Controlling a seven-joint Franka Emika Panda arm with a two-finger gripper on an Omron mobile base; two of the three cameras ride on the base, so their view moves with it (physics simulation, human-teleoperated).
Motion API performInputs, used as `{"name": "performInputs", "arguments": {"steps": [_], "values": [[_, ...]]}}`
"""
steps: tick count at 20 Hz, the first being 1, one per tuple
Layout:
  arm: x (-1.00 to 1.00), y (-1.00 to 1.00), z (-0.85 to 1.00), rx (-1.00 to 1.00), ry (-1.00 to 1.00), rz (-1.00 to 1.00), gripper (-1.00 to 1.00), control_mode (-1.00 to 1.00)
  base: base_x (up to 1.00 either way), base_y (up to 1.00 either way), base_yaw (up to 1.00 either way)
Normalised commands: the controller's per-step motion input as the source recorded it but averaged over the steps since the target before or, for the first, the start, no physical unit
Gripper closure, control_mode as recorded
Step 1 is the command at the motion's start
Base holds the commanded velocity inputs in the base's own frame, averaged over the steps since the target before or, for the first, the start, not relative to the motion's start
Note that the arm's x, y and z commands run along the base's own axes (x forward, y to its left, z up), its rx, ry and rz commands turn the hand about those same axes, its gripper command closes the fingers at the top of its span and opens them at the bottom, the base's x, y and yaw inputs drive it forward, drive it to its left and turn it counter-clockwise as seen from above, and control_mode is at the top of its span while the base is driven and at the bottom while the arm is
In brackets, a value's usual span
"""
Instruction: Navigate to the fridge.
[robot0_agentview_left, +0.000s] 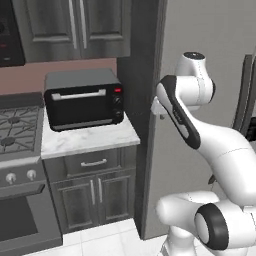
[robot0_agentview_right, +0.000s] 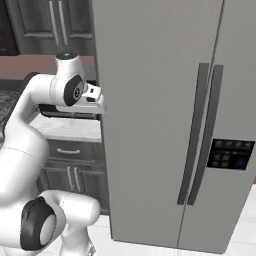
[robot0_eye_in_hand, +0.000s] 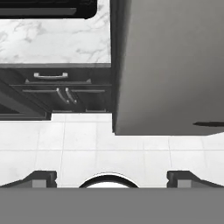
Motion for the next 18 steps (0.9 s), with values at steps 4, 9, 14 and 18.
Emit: {"name": "performInputs", "arguments": {"steps": [4, 9, 14, 18], "values": [[0.00, 0.00, 0.00, 0.00, 0.00, 0.00, -1.00, 1.00, 0.00, -0.88, 0.00], [0.00, 0.00, 0.00, 0.00, 0.00, 0.00, -1.00, 1.00, 0.00, -0.89, 0.00], [0.00, 0.00, 0.00, 0.00, 0.00, 0.00, -1.00, 1.00, 0.00, -0.87, -0.01], [0.00, 0.00, 0.00, 0.00, 0.00, 0.00, -1.00, 1.00, 0.00, -0.61, 0.00]]}}
